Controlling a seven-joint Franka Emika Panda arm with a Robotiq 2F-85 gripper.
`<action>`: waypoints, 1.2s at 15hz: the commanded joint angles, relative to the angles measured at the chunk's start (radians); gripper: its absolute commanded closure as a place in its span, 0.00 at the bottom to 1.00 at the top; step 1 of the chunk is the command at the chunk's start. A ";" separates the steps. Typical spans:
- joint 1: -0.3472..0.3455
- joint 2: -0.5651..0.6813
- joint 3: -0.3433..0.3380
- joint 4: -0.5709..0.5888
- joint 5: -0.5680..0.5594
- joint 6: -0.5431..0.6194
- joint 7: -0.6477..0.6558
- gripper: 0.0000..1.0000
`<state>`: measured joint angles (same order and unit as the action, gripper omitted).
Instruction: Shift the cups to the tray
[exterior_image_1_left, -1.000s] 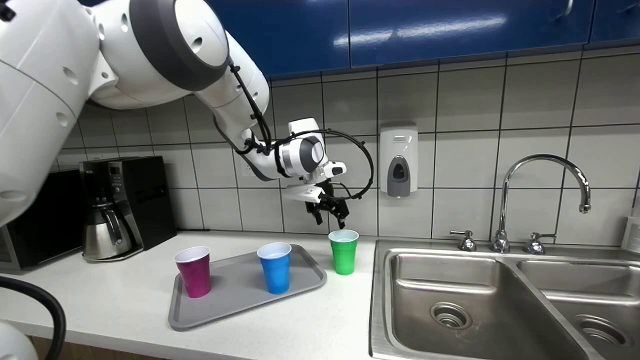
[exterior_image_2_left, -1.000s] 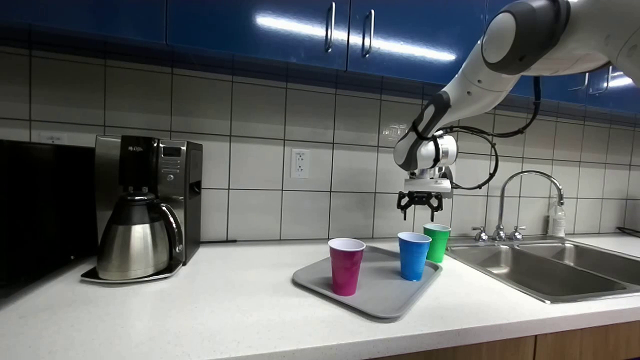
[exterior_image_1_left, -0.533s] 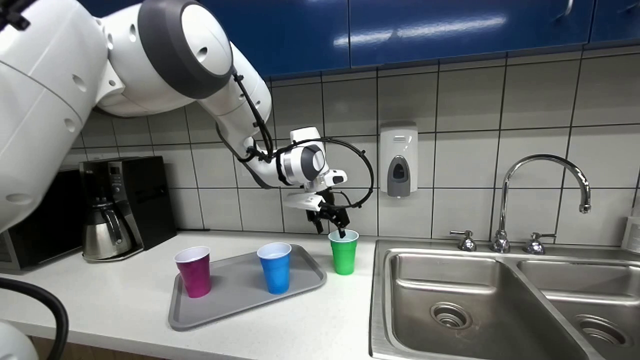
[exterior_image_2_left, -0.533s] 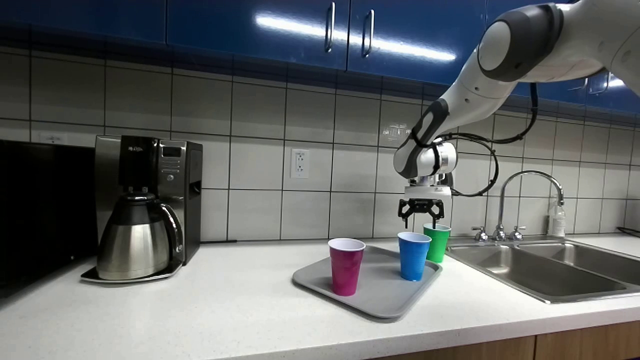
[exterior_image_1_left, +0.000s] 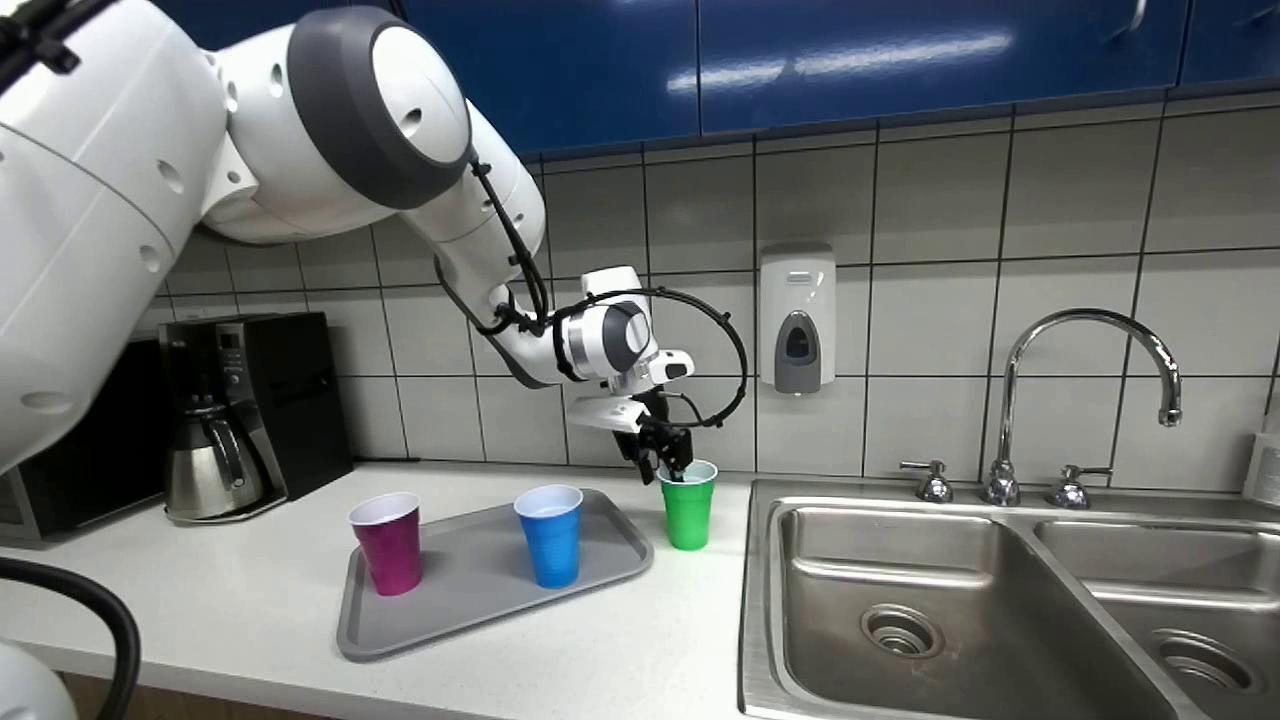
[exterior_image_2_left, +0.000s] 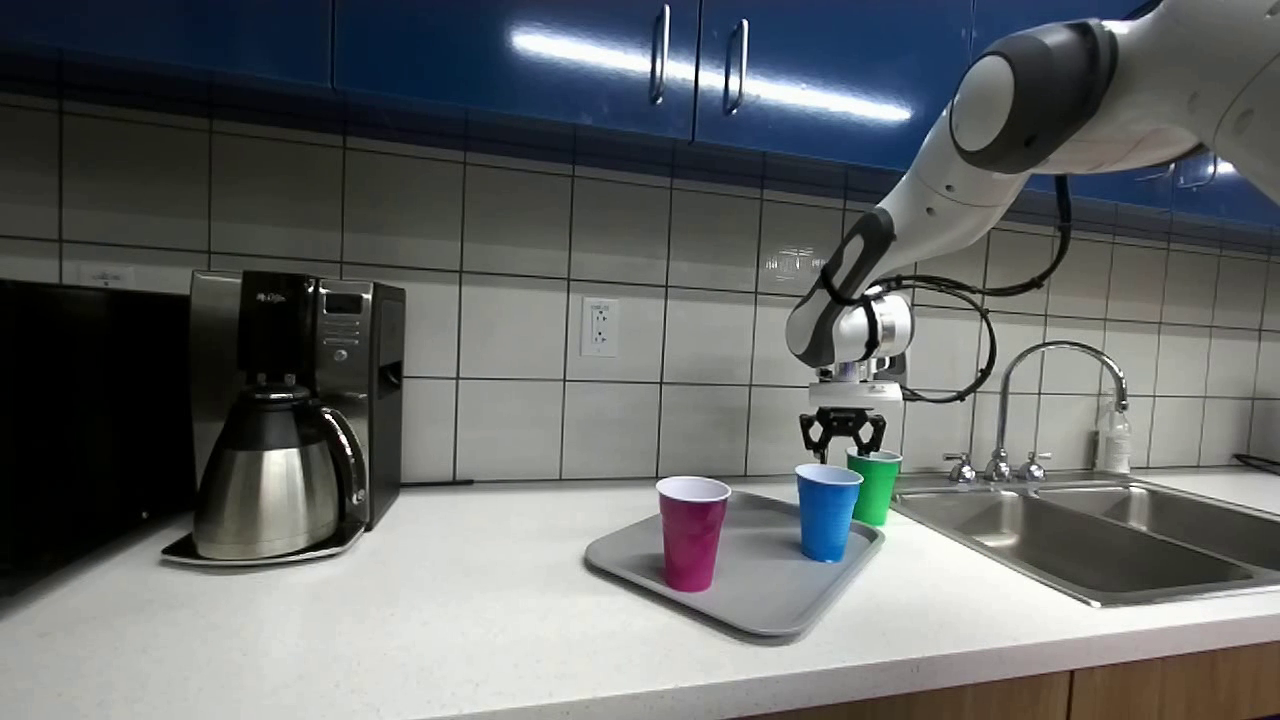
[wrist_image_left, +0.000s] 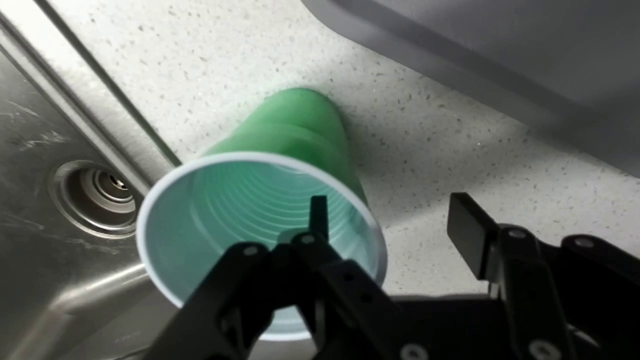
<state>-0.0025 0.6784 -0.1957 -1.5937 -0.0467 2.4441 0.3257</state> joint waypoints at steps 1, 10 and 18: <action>-0.006 0.008 0.005 0.024 -0.002 -0.028 0.006 0.67; -0.013 0.016 0.006 0.041 0.001 -0.052 -0.002 0.99; -0.018 -0.023 0.024 0.049 0.005 -0.042 -0.038 0.99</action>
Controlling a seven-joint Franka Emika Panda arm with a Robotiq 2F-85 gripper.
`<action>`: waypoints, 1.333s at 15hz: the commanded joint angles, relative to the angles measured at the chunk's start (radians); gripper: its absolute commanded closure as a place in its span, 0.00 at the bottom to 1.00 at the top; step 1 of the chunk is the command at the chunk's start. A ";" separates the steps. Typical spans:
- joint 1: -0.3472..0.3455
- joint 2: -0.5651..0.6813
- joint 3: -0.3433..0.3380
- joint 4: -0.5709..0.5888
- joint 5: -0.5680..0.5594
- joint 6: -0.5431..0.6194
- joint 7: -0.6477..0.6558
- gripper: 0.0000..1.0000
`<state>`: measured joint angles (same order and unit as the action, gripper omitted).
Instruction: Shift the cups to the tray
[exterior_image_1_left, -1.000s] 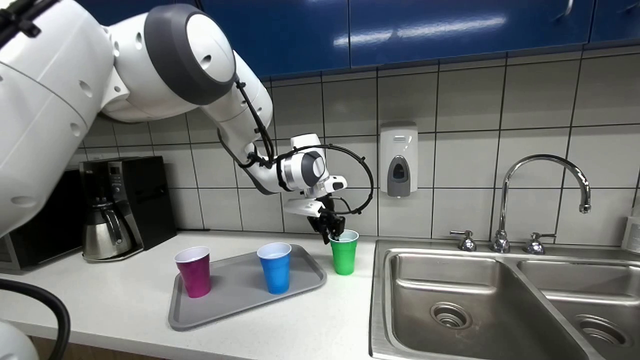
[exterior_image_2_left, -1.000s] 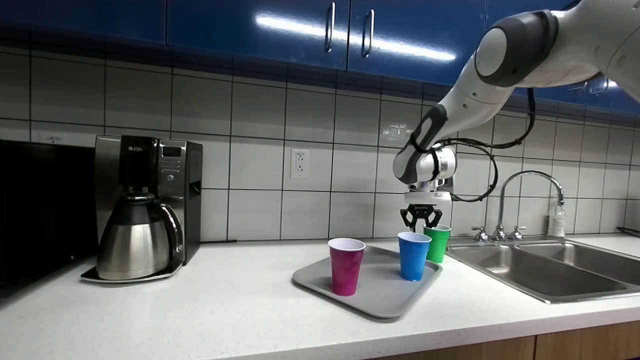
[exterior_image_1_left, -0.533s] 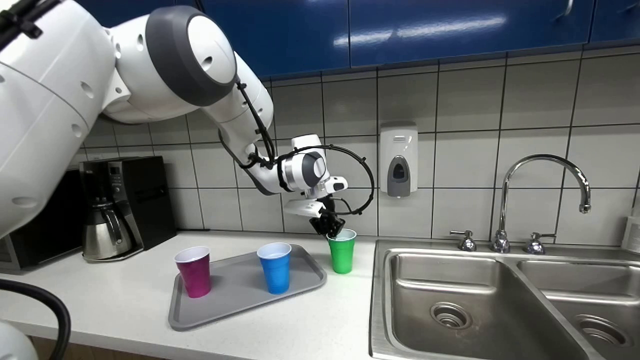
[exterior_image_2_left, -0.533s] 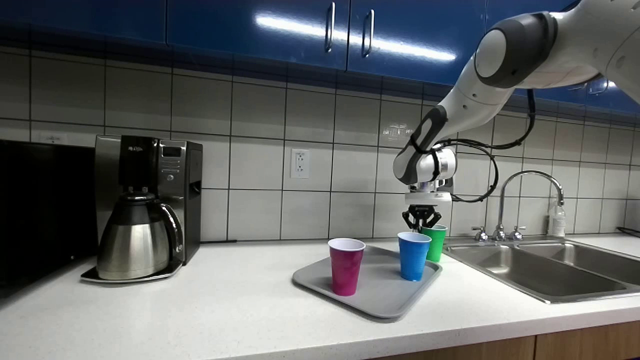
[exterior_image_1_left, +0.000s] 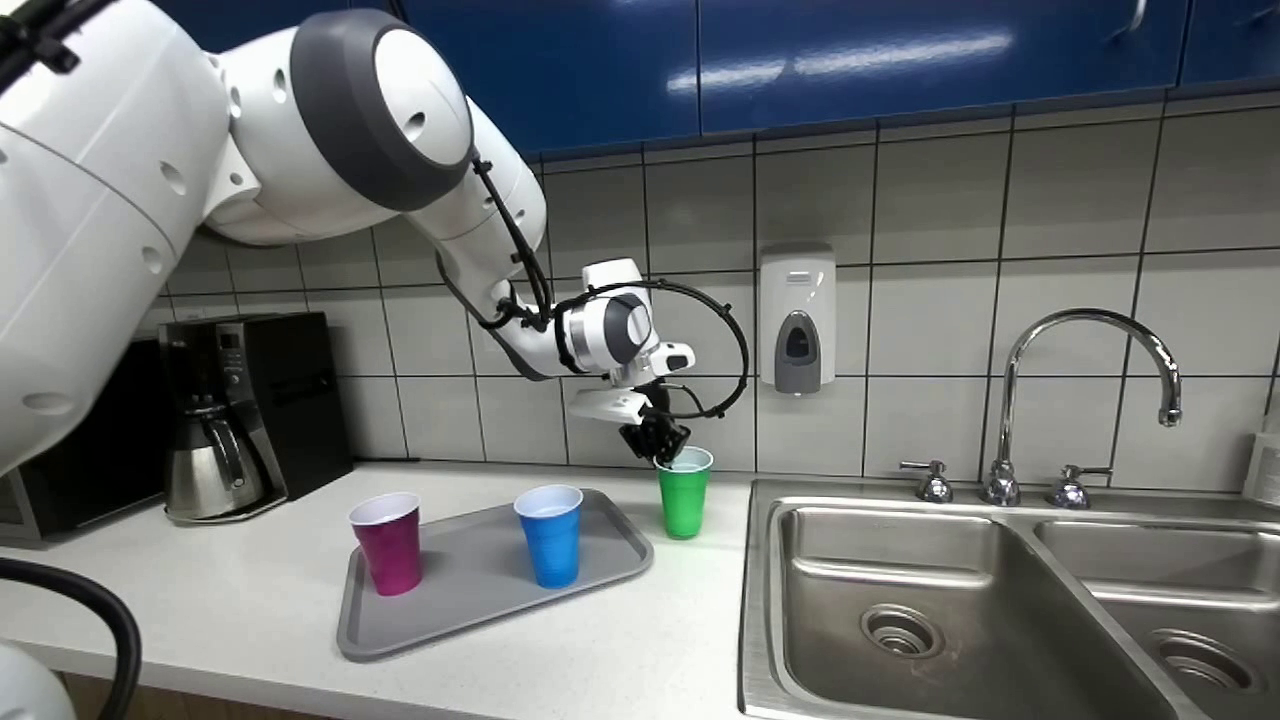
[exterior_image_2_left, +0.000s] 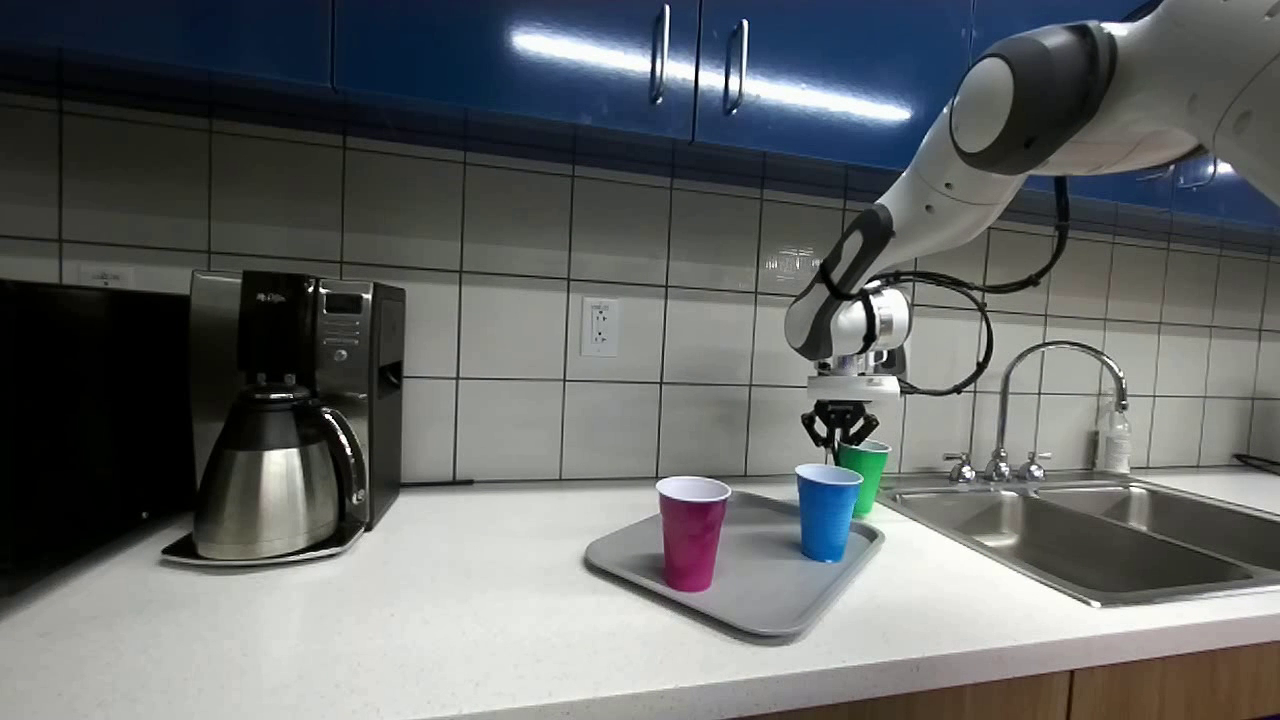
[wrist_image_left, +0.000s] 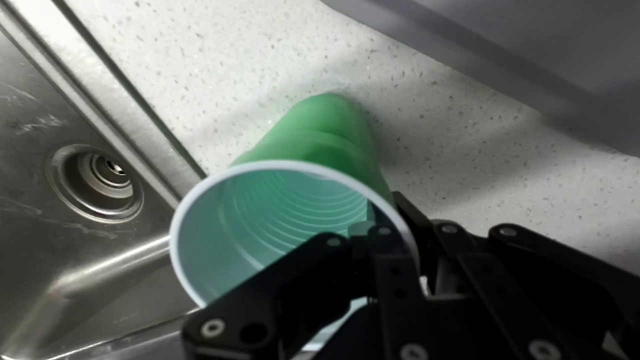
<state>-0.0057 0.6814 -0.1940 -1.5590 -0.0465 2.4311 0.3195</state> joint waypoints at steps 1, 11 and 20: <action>-0.013 -0.029 0.024 0.017 0.004 -0.029 -0.035 0.99; 0.026 -0.064 0.082 0.017 -0.003 -0.019 -0.081 0.99; 0.111 -0.090 0.127 -0.022 -0.027 0.002 -0.112 0.99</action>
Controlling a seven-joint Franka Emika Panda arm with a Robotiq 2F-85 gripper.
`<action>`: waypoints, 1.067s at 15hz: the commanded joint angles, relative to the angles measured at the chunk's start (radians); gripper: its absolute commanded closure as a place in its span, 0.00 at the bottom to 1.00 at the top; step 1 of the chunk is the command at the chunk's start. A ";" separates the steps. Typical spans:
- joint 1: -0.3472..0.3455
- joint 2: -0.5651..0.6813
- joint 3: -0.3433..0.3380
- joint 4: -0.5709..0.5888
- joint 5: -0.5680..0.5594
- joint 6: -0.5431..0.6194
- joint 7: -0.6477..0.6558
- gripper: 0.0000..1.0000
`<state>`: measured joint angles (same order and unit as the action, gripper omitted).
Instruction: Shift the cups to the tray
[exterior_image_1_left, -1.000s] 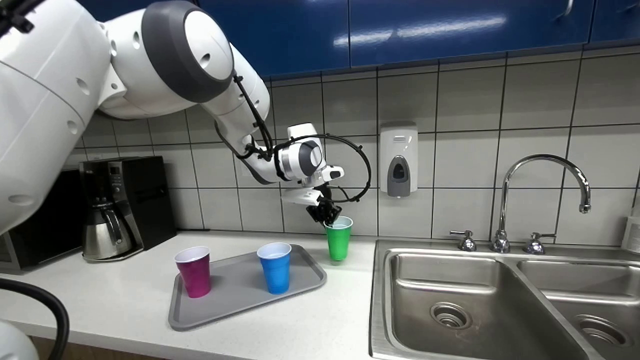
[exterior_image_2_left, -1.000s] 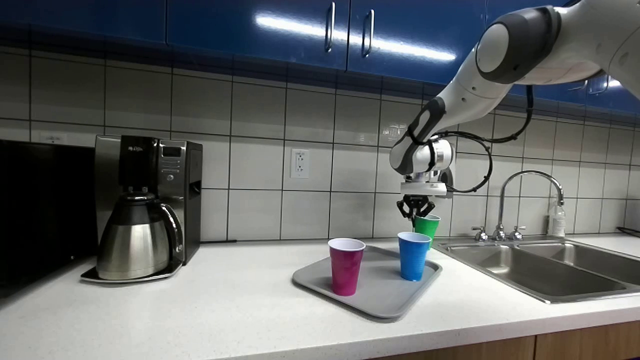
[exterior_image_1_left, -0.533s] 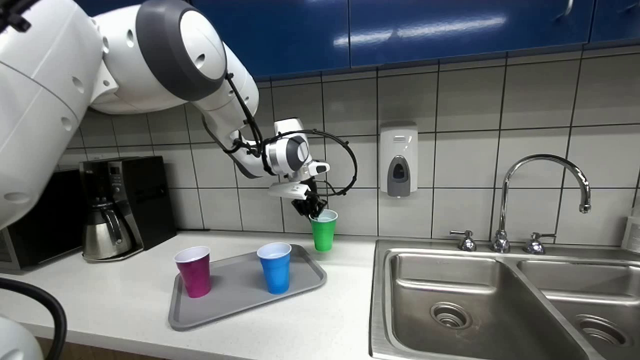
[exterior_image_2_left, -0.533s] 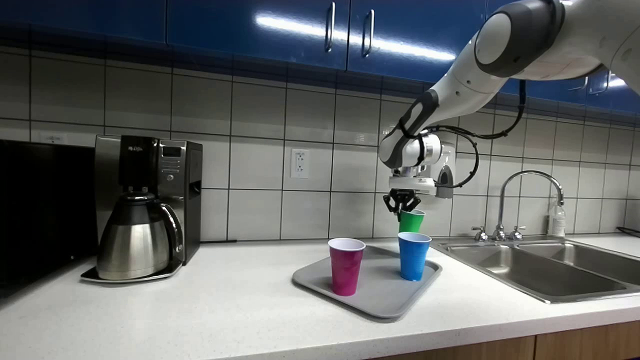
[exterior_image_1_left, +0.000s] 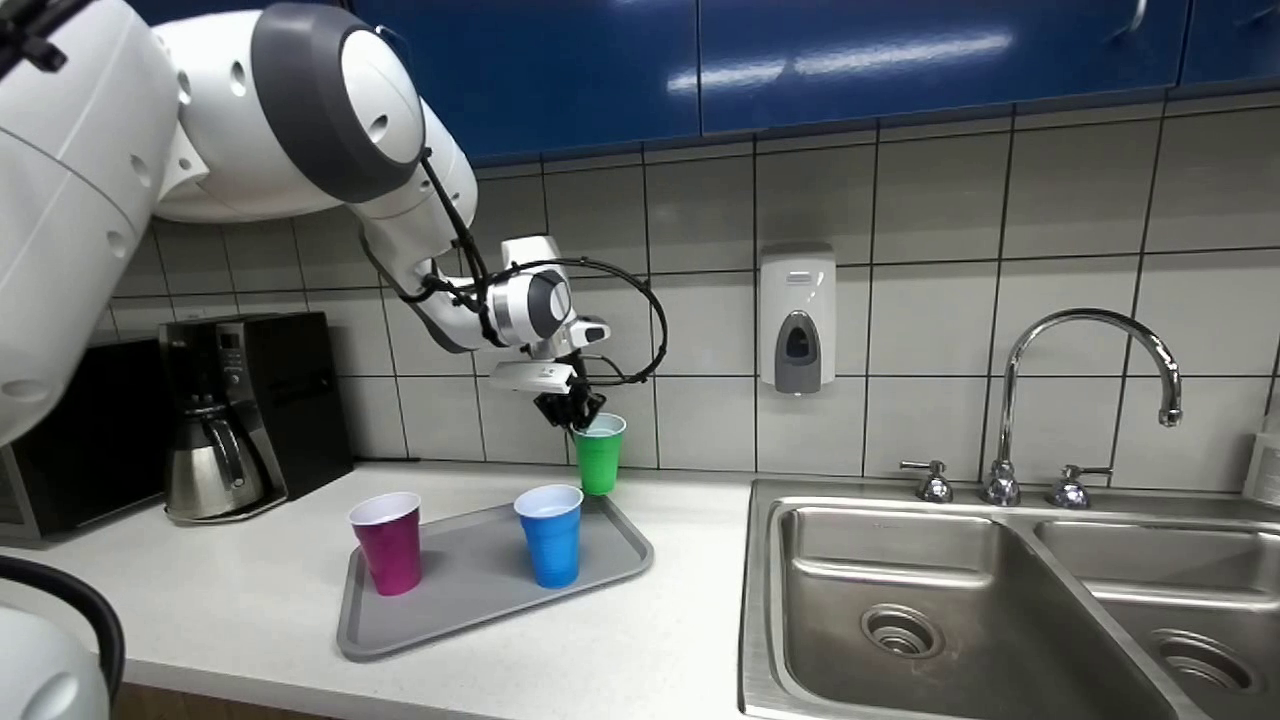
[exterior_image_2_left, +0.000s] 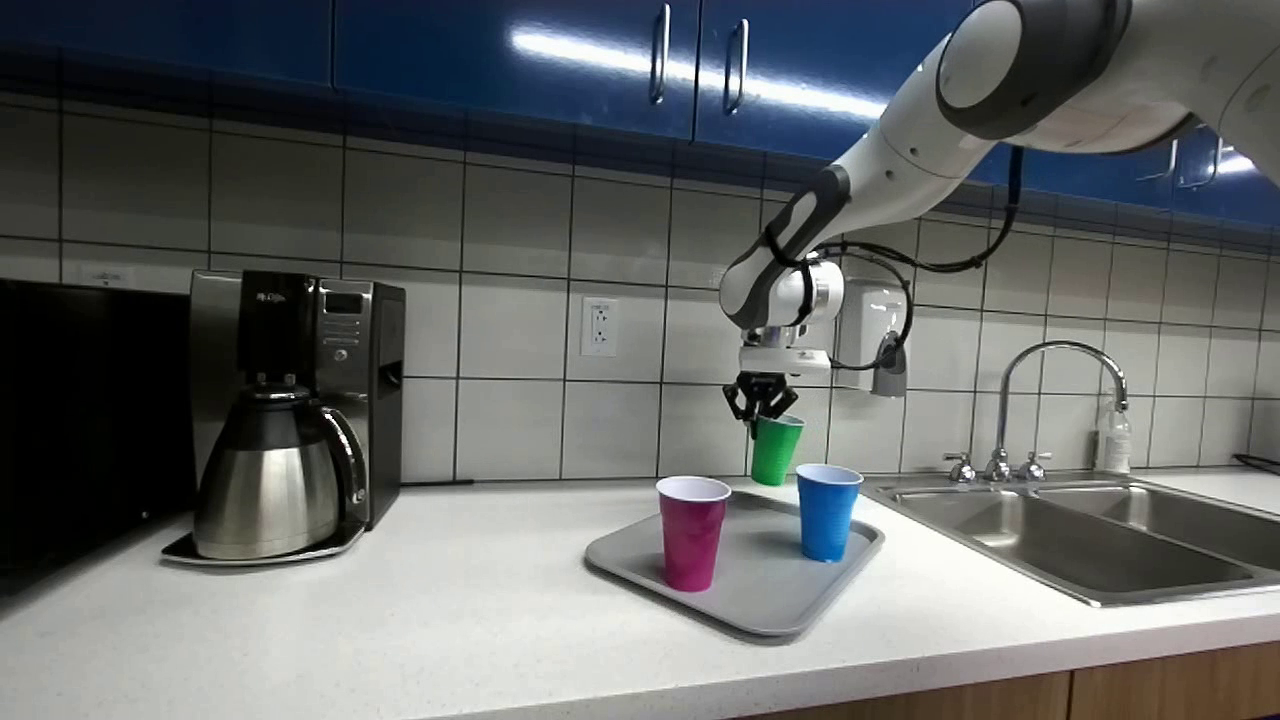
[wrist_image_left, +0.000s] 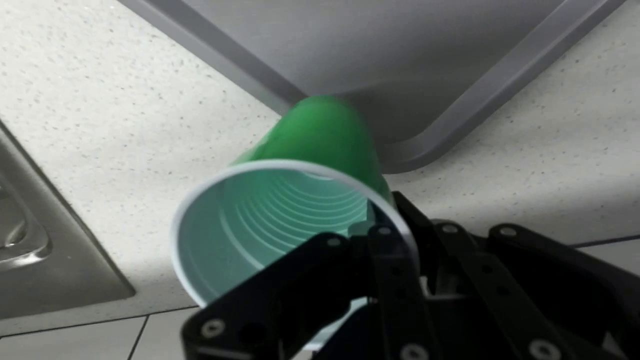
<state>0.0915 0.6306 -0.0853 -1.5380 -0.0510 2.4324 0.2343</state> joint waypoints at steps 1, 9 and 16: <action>0.026 -0.040 0.020 -0.047 -0.032 0.003 -0.030 0.99; 0.083 -0.045 0.031 -0.095 -0.102 -0.005 -0.055 0.99; 0.099 -0.043 0.021 -0.121 -0.149 -0.012 -0.056 0.99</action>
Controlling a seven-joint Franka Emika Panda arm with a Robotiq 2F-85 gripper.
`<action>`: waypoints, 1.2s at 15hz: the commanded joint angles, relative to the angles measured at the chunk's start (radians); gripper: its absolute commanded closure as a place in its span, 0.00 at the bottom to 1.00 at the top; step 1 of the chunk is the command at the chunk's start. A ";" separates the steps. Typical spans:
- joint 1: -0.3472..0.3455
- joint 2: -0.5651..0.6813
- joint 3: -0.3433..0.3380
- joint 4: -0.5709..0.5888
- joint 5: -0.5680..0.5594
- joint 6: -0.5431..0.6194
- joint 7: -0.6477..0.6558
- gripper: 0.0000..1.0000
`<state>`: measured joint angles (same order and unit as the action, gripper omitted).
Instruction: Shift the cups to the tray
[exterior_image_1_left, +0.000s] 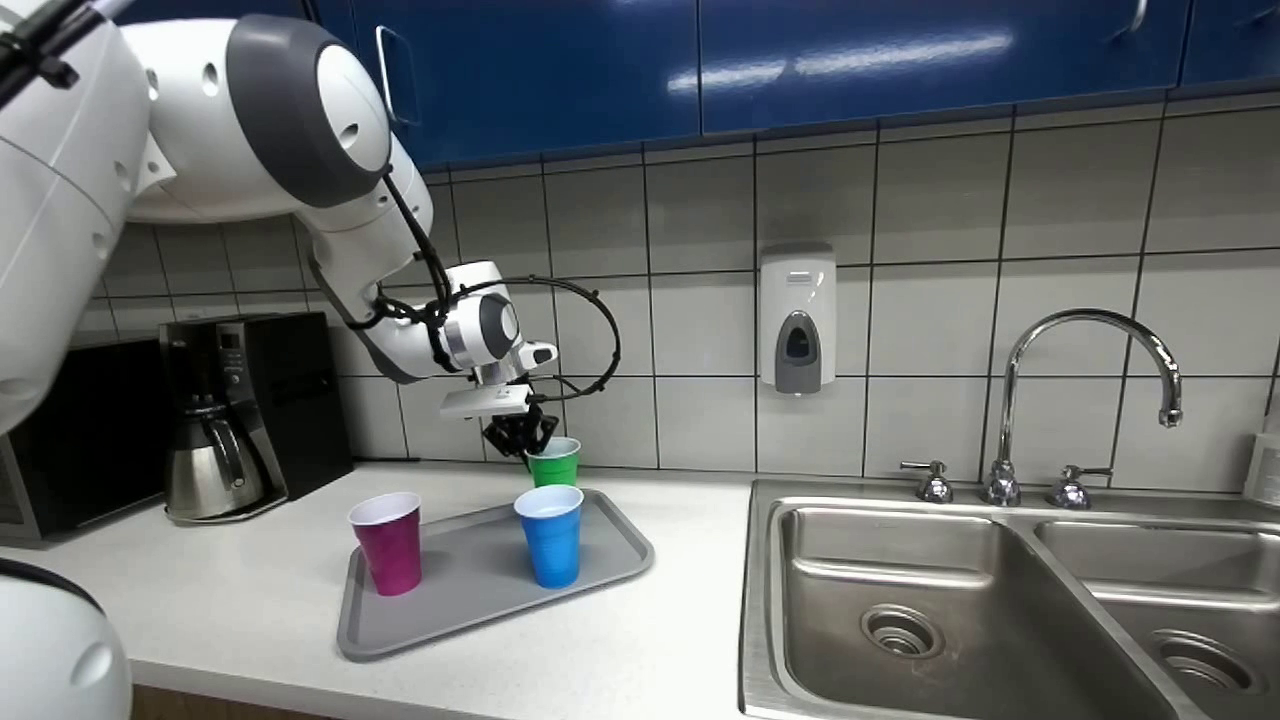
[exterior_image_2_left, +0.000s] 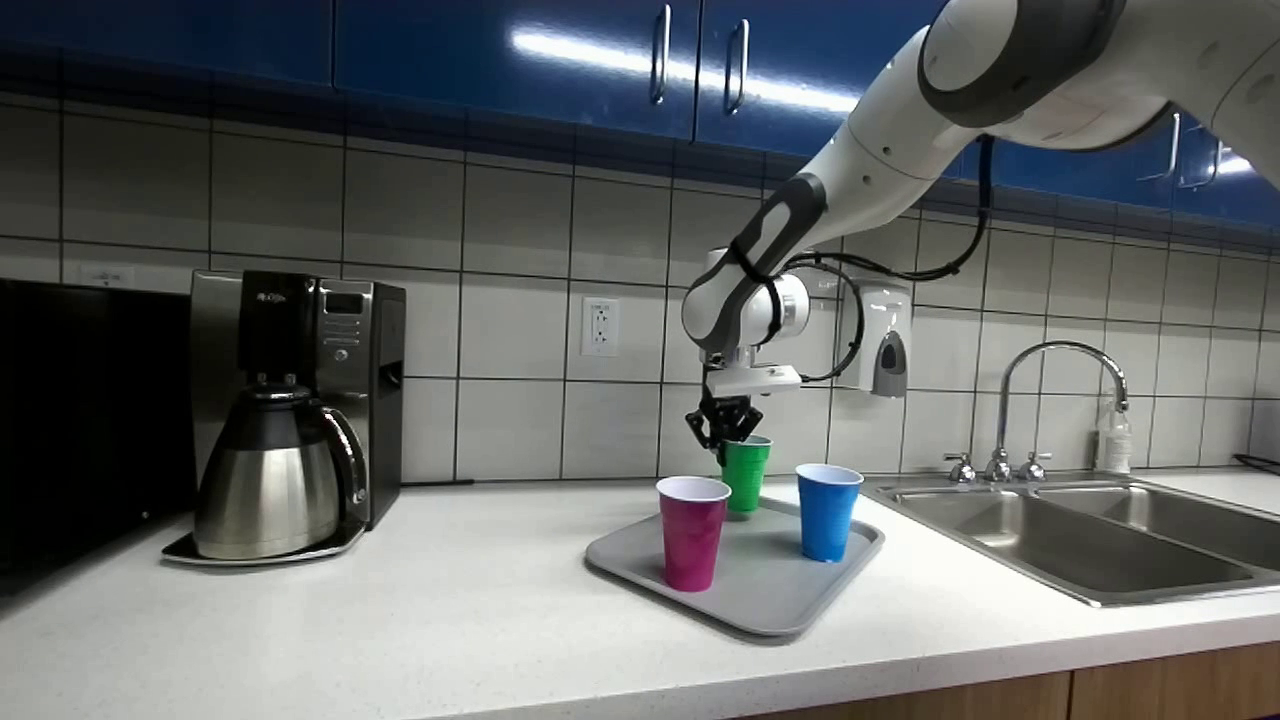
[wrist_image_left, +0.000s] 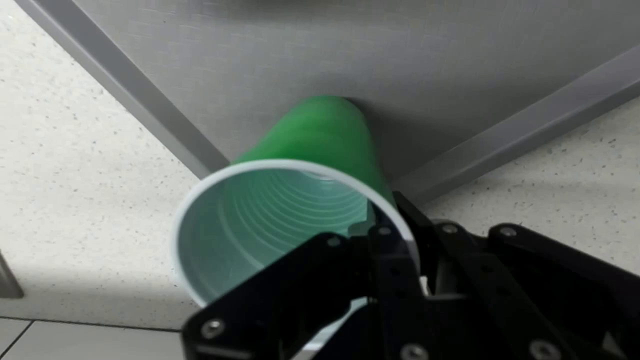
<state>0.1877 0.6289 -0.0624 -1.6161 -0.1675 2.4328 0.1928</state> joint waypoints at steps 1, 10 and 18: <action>0.003 -0.041 -0.002 -0.046 -0.039 -0.013 -0.015 0.99; 0.005 -0.042 -0.004 -0.064 -0.077 -0.014 -0.016 0.70; -0.002 -0.060 -0.002 -0.074 -0.077 -0.012 -0.023 0.21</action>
<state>0.1879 0.6248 -0.0640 -1.6463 -0.2261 2.4323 0.1884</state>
